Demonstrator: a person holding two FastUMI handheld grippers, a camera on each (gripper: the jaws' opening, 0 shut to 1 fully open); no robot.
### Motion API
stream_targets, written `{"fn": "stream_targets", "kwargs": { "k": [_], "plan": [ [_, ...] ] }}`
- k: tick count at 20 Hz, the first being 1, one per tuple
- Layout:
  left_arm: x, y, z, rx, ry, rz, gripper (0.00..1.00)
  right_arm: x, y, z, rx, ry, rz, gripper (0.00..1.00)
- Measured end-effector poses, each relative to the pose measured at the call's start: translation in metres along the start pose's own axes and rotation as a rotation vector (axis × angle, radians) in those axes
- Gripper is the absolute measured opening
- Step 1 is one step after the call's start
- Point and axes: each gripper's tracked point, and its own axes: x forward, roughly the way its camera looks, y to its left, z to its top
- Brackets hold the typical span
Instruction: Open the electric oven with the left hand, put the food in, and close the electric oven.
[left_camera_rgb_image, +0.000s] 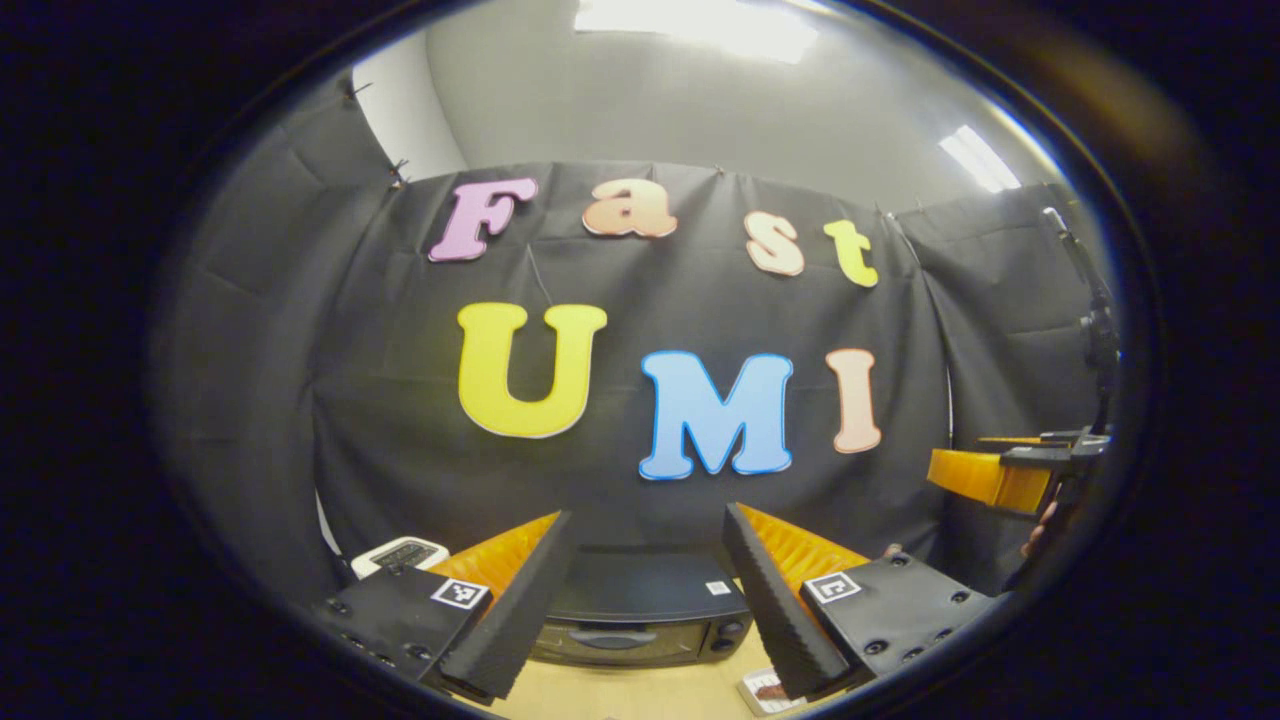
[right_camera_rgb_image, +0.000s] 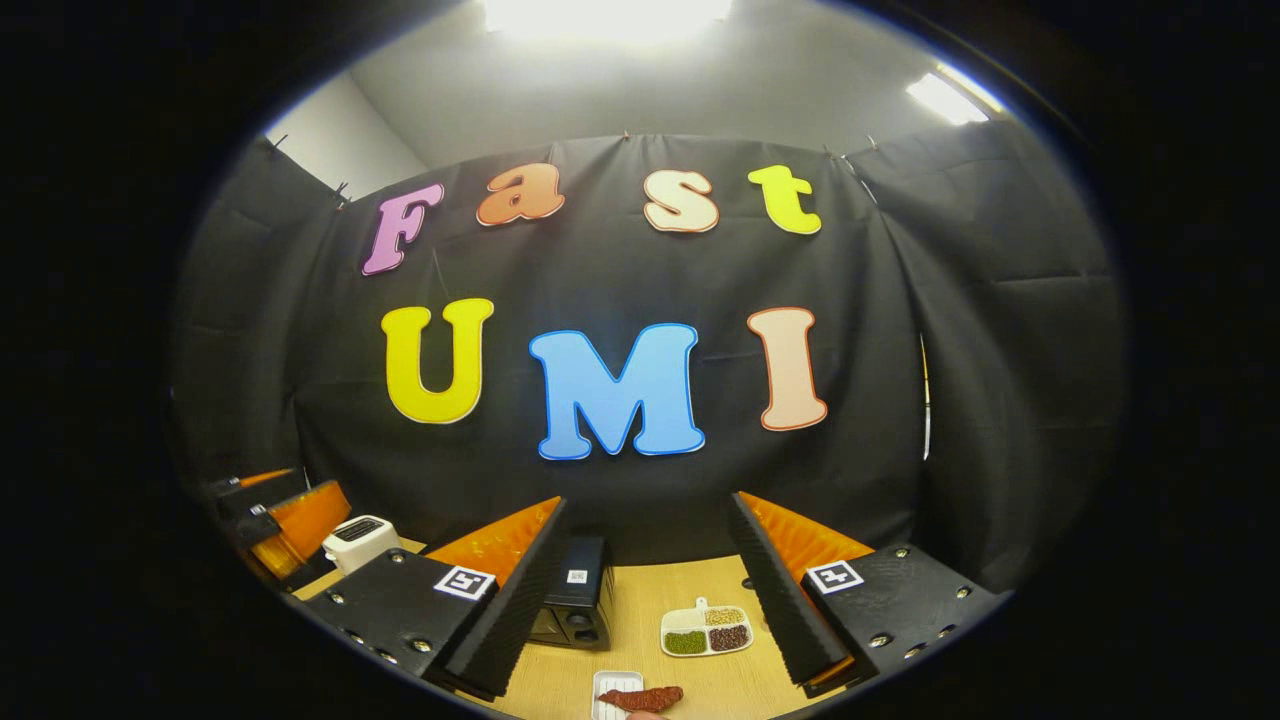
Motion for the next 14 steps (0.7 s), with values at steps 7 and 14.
{"fn": "stream_targets", "kwargs": {
  "k": [7,14],
  "plan": [
    [0.042,0.007,-0.084,-0.026,0.173,-0.006,0.99,0.002,-0.015,-0.019,0.002,0.04,-0.031,0.98],
    [0.109,0.028,-0.183,0.026,0.359,0.039,0.99,0.007,-0.04,-0.036,-0.011,0.085,-0.088,0.98]
  ]
}}
